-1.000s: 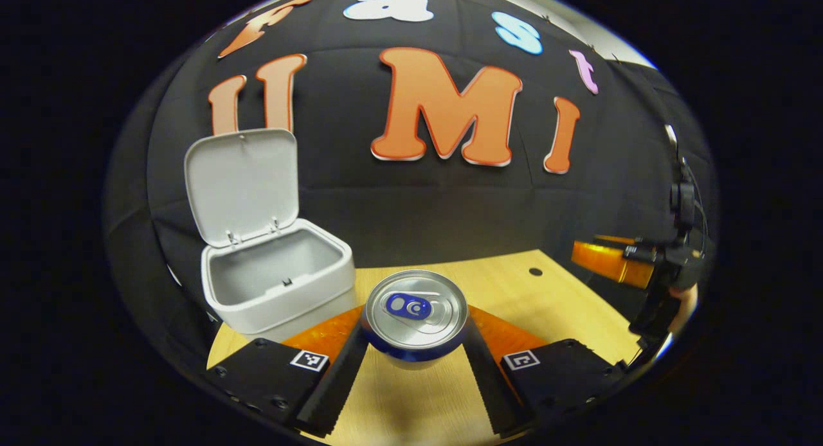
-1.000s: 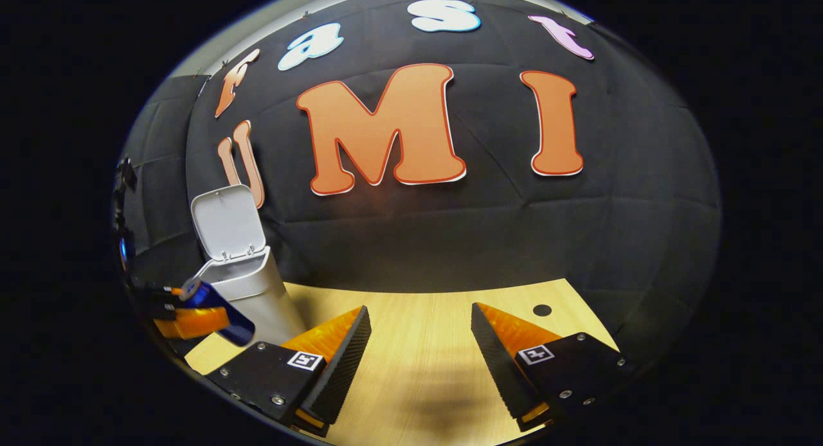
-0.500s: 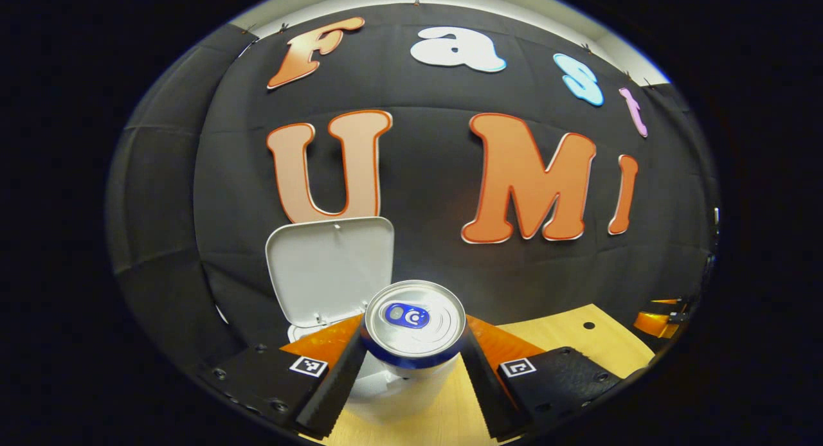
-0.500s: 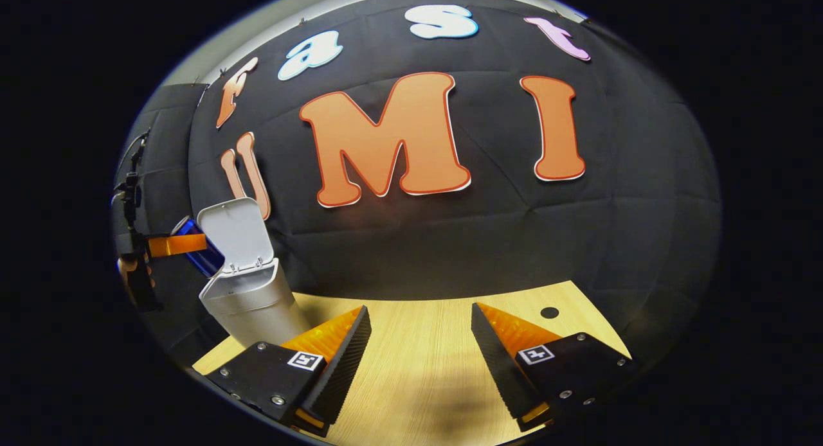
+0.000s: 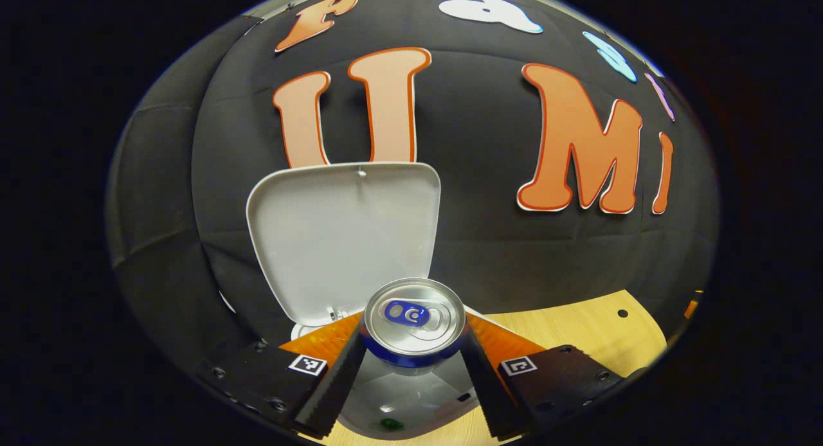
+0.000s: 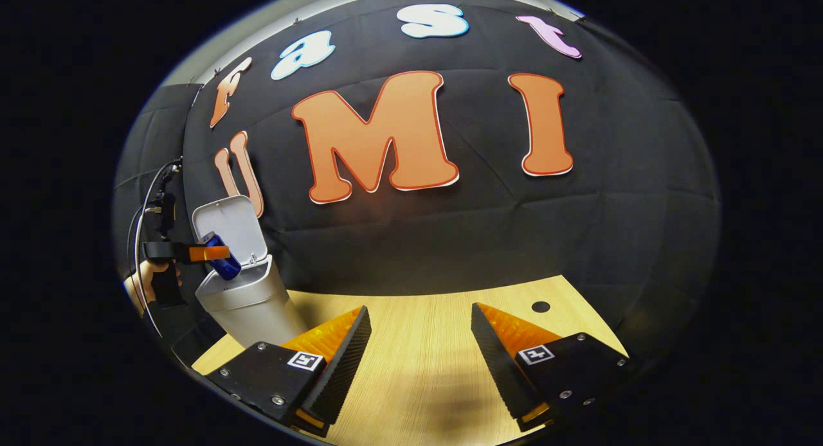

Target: Press the lid of the desktop garbage bin to open it, pick up the crumpled paper on the desktop and throw it into the bin, then pick up the pop can on the desktop and drop it into the bin, and finally close the garbage bin lid.

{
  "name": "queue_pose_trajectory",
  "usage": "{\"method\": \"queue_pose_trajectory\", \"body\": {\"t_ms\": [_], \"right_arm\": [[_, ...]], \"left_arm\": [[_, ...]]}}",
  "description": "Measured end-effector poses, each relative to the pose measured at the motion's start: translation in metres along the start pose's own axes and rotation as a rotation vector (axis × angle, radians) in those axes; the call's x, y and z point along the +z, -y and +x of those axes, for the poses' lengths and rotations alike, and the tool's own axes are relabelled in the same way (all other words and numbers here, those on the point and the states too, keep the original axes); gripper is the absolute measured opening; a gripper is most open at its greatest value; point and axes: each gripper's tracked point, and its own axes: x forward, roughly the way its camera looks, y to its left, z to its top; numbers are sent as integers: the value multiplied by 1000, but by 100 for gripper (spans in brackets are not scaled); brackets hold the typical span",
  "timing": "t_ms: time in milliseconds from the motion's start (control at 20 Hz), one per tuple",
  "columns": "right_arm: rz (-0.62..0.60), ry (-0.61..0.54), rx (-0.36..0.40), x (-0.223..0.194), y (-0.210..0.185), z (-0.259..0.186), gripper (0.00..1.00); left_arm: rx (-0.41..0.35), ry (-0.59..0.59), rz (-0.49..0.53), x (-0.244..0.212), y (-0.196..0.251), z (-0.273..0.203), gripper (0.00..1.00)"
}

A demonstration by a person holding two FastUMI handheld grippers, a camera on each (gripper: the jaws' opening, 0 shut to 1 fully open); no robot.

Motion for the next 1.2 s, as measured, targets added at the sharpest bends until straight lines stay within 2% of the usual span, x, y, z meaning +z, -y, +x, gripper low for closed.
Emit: {"method": "queue_pose_trajectory", "body": {"t_ms": [200,250,300,350,550,800,1000,1200], "right_arm": [[1,-5,-5,-1,-1,-1,94],[2,-7,-8,-2,-1,-1,94],[1,-9,-9,-3,-1,-2,94],[3,-11,-10,-4,-2,-2,94],[12,-16,-6,-6,-6,-2,94],[21,-17,6,-6,-12,-3,94],[16,-15,12,-5,-16,-6,94],[8,-12,16,-3,-18,-8,94]], "left_arm": [[10,-27,-14,-9,-5,5,84],[14,-26,-19,-8,-5,5,86],[12,-22,-26,-8,-7,3,96],[8,-20,-35,-8,-7,-1,97],[0,8,-66,-3,-6,-14,97],[30,68,-54,17,-13,-32,97],[28,161,-25,48,-10,-50,99],[38,236,-14,84,-13,-65,96]]}}
